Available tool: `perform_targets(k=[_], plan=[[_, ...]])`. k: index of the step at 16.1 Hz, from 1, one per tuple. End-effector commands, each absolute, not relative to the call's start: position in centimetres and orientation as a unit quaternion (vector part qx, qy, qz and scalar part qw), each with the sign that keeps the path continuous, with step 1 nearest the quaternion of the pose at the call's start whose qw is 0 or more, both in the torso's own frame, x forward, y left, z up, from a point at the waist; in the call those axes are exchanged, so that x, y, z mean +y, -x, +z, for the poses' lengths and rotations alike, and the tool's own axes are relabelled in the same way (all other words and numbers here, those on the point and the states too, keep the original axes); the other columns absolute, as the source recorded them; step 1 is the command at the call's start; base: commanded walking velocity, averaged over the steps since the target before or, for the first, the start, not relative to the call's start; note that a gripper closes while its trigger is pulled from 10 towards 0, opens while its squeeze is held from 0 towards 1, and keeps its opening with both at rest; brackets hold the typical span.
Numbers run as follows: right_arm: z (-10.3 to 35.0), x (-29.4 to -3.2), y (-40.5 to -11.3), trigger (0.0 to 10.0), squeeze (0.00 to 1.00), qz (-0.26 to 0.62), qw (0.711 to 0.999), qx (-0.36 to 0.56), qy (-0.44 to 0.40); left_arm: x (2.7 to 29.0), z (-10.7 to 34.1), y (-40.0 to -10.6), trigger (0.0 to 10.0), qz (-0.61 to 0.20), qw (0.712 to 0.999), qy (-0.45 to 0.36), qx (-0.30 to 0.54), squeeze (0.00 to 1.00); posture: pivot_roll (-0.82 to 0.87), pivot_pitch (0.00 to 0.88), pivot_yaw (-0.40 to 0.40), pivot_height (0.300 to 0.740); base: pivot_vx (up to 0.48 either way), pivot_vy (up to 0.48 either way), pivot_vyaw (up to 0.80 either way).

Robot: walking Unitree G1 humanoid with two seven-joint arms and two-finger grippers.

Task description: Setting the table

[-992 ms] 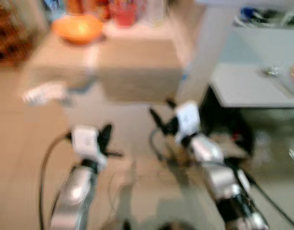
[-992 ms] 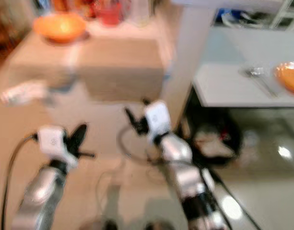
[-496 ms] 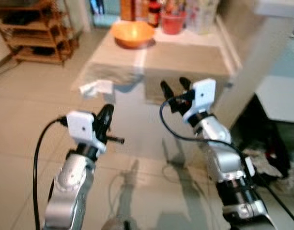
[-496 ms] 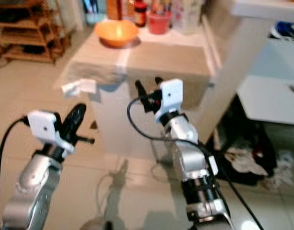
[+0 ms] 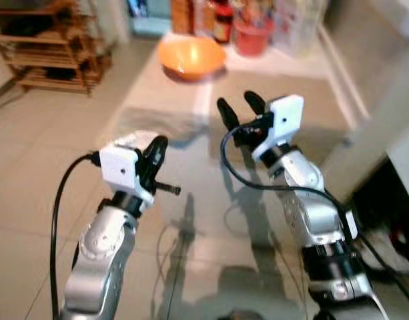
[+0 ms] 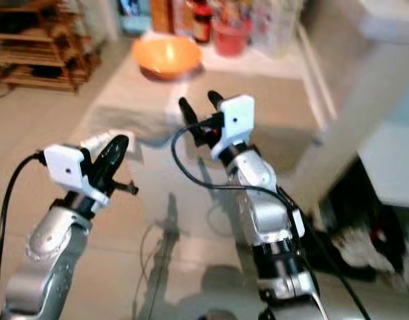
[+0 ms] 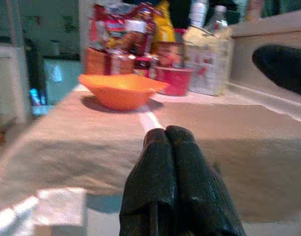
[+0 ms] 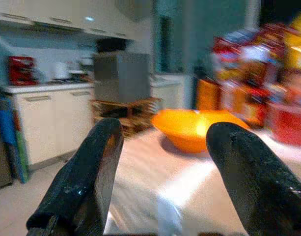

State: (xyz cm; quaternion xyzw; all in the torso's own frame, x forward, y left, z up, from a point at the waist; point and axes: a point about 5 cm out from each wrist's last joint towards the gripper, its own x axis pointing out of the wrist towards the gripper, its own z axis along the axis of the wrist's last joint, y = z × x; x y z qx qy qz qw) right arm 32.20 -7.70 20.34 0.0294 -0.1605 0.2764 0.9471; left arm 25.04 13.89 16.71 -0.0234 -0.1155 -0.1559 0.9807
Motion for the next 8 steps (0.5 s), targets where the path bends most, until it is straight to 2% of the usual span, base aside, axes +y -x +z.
perform_targets(k=[1, 4, 5, 8], plan=[[21.0, -6.7, -31.9, 10.0, 0.00, 0.304, 0.937, -0.170, -0.007, 14.3, 17.0, -25.1, 10.0, -0.153, 0.981, 0.015, -0.116, 0.00, -0.05, 0.087, -0.016, 0.740, 0.480, 0.000, 0.00], [21.2, -6.4, -32.0, 10.0, 0.00, 0.325, 0.929, -0.174, 0.046, 14.1, 17.2, -25.2, 10.0, -0.157, 0.980, 0.016, -0.117, 0.00, -0.05, 0.088, -0.016, 0.740, 0.480, 0.000, 0.00], [21.5, -6.1, -32.7, 10.0, 0.00, 0.325, 0.924, -0.170, 0.109, 14.0, 17.3, -25.2, 10.0, -0.162, 0.980, 0.012, -0.118, 0.00, -0.05, 0.086, -0.018, 0.740, 0.480, 0.000, 0.00], [22.0, -5.8, -33.2, 10.0, 0.00, 0.345, 0.911, -0.160, 0.160, 14.0, 17.6, -24.9, 10.0, -0.172, 0.977, 0.010, -0.123, 0.00, -0.04, 0.083, -0.019, 0.740, 0.480, 0.000, 0.00]])
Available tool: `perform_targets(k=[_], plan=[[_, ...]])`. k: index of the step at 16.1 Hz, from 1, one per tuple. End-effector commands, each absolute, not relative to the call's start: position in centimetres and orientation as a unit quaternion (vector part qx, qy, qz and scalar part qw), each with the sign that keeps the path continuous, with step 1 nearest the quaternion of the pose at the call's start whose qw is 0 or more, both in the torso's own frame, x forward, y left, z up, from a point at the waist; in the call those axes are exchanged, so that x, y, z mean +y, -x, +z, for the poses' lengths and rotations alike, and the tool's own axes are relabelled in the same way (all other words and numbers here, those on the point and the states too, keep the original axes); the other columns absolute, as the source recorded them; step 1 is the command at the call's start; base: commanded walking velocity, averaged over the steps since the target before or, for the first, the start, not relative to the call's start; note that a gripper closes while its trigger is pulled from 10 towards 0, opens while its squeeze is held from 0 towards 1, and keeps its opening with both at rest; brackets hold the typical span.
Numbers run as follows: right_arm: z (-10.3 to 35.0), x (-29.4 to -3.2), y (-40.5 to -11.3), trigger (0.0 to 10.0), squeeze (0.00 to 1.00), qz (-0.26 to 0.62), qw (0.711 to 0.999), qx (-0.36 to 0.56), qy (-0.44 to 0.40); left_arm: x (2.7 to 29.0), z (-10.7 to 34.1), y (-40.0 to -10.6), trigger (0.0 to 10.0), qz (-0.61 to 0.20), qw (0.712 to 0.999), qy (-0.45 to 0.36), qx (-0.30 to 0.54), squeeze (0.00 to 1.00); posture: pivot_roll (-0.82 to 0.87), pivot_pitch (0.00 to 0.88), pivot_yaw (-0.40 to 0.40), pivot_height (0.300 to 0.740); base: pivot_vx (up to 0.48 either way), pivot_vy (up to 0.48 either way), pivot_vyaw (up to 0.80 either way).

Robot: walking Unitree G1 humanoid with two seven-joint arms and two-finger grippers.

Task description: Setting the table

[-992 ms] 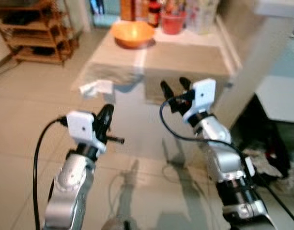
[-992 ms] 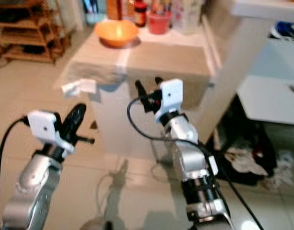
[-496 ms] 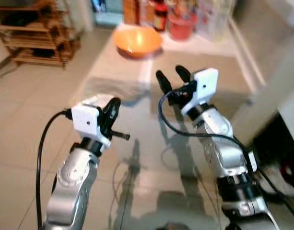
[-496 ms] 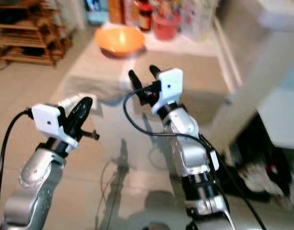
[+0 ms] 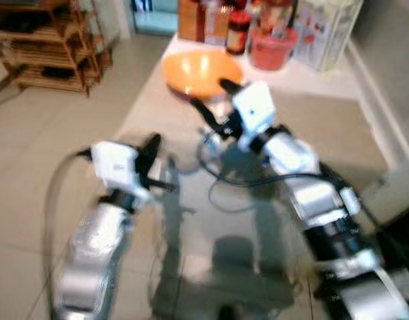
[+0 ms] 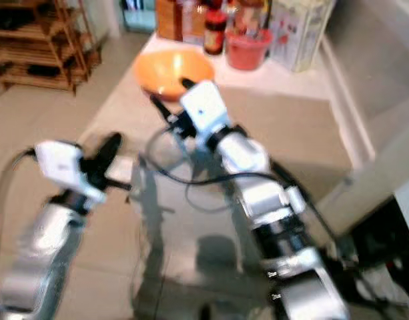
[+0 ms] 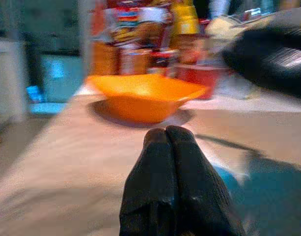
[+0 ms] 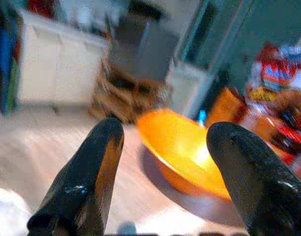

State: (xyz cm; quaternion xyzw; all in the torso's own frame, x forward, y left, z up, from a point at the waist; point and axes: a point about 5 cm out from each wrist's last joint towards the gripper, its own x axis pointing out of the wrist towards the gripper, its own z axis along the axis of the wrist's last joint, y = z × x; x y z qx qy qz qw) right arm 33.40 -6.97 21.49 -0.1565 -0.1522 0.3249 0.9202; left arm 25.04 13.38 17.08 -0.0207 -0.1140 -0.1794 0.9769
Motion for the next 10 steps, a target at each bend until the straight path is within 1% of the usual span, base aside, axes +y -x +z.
perform_targets(k=[1, 2, 4, 5, 6, 7, 10], plan=[[22.1, -5.7, -33.3, 10.0, 0.00, 0.350, 0.904, -0.154, 0.191, 14.0, 17.8, -24.8, 10.0, -0.180, 0.976, 0.008, -0.125, 0.00, -0.04, 0.082, -0.021, 0.740, 0.480, 0.000, 0.00], [22.1, -5.7, -33.4, 10.0, 0.00, 0.355, 0.898, -0.148, 0.213, 13.9, 17.9, -24.7, 10.0, -0.185, 0.975, 0.006, -0.126, 0.00, -0.04, 0.079, -0.021, 0.740, 0.480, 0.000, 0.00], [21.9, -6.1, -33.7, 10.0, 0.00, 0.389, 0.859, -0.111, 0.315, 13.8, 18.0, -24.4, 10.0, -0.213, 0.969, -0.009, -0.123, 0.00, -0.04, 0.077, -0.022, 0.740, 0.480, 0.000, 0.00], [21.9, -6.4, -33.9, 10.0, 0.00, 0.396, 0.850, -0.100, 0.333, 13.5, 17.9, -24.3, 10.0, -0.229, 0.966, -0.022, -0.118, 0.00, -0.04, 0.076, -0.023, 0.740, 0.450, 0.000, 0.00], [22.0, -6.9, -33.9, 10.0, 0.00, 0.412, 0.834, -0.083, 0.358, 13.0, 17.6, -23.8, 10.0, -0.263, 0.958, -0.049, -0.106, 0.00, -0.04, 0.072, -0.025, 0.740, 0.000, 0.000, 0.00], [22.5, -7.3, -34.0, 10.0, 0.00, 0.421, 0.819, -0.077, 0.382, 12.9, 17.5, -23.6, 10.0, -0.278, 0.953, -0.067, -0.100, 0.00, -0.04, 0.073, -0.025, 0.740, 0.000, 0.000, 0.00], [24.2, -7.5, -34.3, 10.0, 0.00, 0.413, 0.809, -0.063, 0.413, 12.8, 17.6, -23.3, 10.0, -0.289, 0.949, -0.080, -0.097, 0.00, -0.04, 0.075, -0.025, 0.740, 0.000, 0.000, 0.00]])
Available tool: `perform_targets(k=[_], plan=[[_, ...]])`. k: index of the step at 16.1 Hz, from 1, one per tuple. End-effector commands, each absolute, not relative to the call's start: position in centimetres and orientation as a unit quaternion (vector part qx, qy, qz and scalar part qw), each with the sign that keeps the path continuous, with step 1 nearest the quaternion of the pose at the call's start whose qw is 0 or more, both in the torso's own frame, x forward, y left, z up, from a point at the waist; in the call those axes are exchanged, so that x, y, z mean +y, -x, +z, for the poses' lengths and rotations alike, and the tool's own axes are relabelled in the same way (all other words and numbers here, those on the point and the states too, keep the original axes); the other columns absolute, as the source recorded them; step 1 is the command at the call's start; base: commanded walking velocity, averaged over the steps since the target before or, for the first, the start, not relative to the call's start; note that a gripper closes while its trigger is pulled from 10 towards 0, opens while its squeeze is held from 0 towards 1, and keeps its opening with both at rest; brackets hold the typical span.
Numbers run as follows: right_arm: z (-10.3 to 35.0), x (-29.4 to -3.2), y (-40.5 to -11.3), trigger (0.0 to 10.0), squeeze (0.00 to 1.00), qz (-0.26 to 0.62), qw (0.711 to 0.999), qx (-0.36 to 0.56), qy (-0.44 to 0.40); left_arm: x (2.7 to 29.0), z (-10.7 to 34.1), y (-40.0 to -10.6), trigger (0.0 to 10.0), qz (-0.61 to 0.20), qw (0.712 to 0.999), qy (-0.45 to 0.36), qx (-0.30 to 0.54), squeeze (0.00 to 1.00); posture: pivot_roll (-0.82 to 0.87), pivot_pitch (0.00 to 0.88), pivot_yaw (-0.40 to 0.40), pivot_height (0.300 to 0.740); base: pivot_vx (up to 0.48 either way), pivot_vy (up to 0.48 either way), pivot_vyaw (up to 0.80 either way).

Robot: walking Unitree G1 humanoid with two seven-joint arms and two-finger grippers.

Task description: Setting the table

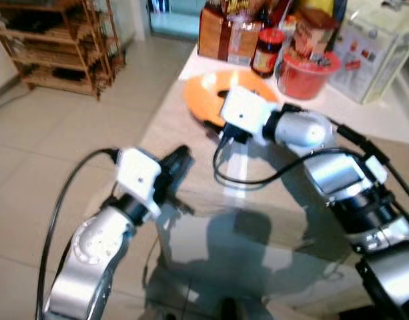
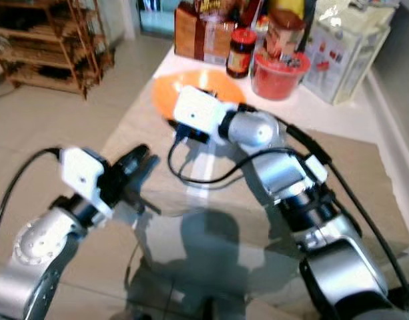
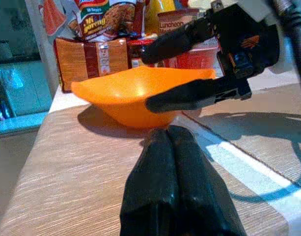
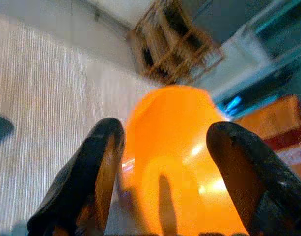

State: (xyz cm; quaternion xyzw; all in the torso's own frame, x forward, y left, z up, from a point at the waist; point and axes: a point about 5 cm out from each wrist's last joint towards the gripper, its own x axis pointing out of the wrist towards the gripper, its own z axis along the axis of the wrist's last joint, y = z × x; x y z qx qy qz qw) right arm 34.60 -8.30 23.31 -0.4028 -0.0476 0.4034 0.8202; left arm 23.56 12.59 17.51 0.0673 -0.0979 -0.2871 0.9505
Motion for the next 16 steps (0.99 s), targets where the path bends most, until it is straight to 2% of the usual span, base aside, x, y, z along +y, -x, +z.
perform_targets(k=[1, 2, 4, 8, 11, 13, 14, 15, 16], plan=[[24.3, -7.4, -33.9, 10.0, 0.00, 0.428, 0.801, -0.049, 0.416, 12.5, 17.5, -23.1, 10.0, -0.296, 0.947, -0.081, -0.094, 0.00, -0.04, 0.079, -0.024, 0.740, 0.000, 0.000, 0.00], [24.1, -7.7, -33.4, 10.0, 0.00, 0.452, 0.786, -0.018, 0.421, 12.1, 17.4, -23.0, 10.0, -0.306, 0.944, -0.078, -0.091, 0.00, -0.04, 0.080, -0.024, 0.740, 0.000, 0.000, 0.00], [23.9, -8.0, -33.2, 10.0, 0.00, 0.458, 0.778, -0.006, 0.429, 11.9, 17.3, -22.9, 10.0, -0.312, 0.943, -0.077, -0.089, 0.00, -0.05, 0.081, -0.022, 0.740, 0.000, 0.000, 0.00], [24.0, -9.9, -34.1, 10.0, 0.00, 0.413, 0.788, 0.038, 0.454, 11.1, 17.1, -22.7, 10.0, -0.327, 0.938, -0.076, -0.083, 0.00, -0.05, 0.085, -0.020, 0.740, 0.000, 0.000, 0.00], [22.9, -10.8, -34.2, 10.0, 0.00, 0.406, 0.773, 0.084, 0.481, 11.0, 17.1, -22.5, 10.0, -0.328, 0.938, -0.076, -0.082, 0.00, -0.05, 0.090, -0.020, 0.740, 0.000, 0.000, 0.00], [22.9, -11.0, -34.8, 10.0, 0.00, 0.380, 0.777, 0.083, 0.495, 10.9, 17.1, -22.5, 10.0, -0.329, 0.938, -0.076, -0.083, 0.00, -0.05, 0.093, -0.022, 0.740, 0.000, 0.000, 0.00], [23.2, -10.9, -35.4, 3.6, 0.00, 0.357, 0.785, 0.073, 0.500, 10.9, 17.1, -22.4, 10.0, -0.329, 0.938, -0.075, -0.082, 0.00, -0.05, 0.097, -0.022, 0.740, 0.000, 0.000, 0.00], [23.3, -10.9, -35.6, 0.0, 0.00, 0.349, 0.788, 0.069, 0.502, 10.9, 17.1, -22.3, 10.0, -0.329, 0.938, -0.075, -0.082, 0.00, -0.04, 0.101, -0.022, 0.740, 0.000, 0.000, 0.00], [23.2, -10.7, -35.7, 0.0, 0.00, 0.344, 0.790, 0.067, 0.504, 10.9, 17.1, -22.2, 10.0, -0.329, 0.938, -0.076, -0.082, 0.00, -0.04, 0.104, -0.024, 0.740, 0.000, 0.000, 0.00]])
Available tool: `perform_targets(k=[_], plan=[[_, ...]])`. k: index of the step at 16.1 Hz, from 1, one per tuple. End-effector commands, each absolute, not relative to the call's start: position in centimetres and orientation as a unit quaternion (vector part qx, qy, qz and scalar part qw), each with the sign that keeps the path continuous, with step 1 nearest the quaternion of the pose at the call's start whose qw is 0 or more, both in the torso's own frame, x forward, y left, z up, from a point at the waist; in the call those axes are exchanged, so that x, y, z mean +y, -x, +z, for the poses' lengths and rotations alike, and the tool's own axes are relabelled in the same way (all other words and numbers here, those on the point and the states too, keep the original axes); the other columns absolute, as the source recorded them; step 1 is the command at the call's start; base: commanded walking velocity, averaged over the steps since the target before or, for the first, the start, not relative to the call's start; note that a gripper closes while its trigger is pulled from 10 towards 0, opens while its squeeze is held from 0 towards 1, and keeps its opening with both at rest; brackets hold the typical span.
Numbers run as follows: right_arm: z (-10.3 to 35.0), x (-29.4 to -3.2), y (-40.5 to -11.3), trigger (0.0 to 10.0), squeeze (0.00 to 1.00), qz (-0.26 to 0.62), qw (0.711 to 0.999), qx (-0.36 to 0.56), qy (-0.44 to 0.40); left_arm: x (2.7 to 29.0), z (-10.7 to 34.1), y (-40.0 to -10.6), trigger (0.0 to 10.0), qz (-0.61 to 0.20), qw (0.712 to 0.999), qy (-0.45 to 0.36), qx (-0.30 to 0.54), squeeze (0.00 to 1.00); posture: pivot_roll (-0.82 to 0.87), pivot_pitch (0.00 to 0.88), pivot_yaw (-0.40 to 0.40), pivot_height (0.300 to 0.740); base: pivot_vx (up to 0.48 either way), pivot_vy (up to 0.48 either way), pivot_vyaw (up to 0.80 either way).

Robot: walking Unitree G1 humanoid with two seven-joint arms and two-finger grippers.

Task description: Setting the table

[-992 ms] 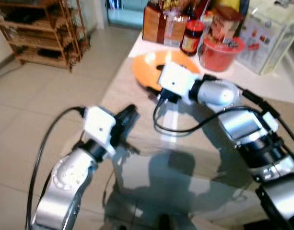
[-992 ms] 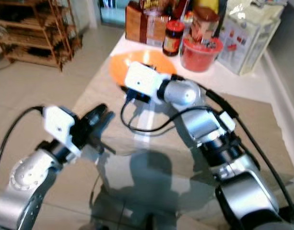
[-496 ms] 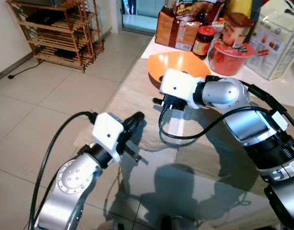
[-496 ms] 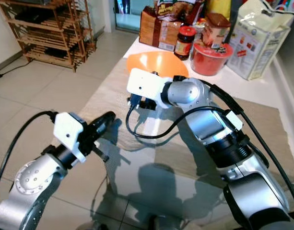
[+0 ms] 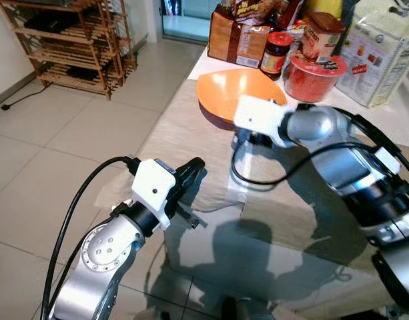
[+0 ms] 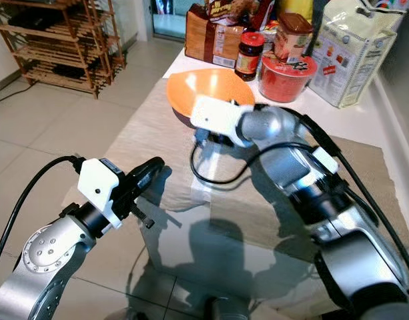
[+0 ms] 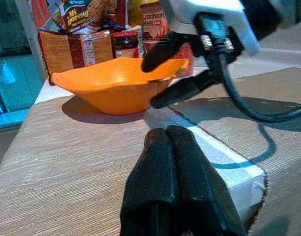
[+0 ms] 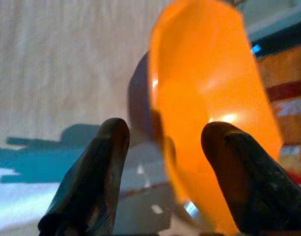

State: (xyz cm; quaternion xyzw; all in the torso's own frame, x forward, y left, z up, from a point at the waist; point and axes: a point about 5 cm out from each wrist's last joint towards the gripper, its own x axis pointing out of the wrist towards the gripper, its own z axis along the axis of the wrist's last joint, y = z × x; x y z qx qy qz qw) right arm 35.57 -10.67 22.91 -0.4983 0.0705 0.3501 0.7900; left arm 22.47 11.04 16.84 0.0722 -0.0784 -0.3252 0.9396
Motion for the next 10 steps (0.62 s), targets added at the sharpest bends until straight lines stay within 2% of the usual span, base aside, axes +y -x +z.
perform_targets(k=[1, 5, 10], plan=[[23.03, -10.58, -35.74, 0.0, 0.00, 0.347, 0.786, 0.067, 0.507, 10.85, 17.12, -22.11, 10.0, -0.329, 0.938, -0.075, -0.081, 0.00, -0.04, 0.108, -0.024, 0.740, 0.000, 0.000, 0.00], [22.23, -10.34, -35.55, 0.0, 0.00, 0.363, 0.773, 0.075, 0.515, 10.76, 17.12, -21.89, 10.0, -0.330, 0.938, -0.074, -0.079, 0.00, -0.04, 0.118, -0.023, 0.740, 0.000, 0.000, 0.00], [22.07, -10.33, -35.61, 0.0, 0.00, 0.359, 0.775, 0.073, 0.515, 10.72, 17.18, -21.84, 10.0, -0.331, 0.937, -0.076, -0.078, 0.00, -0.04, 0.124, -0.021, 0.740, 0.000, 0.000, 0.00]])
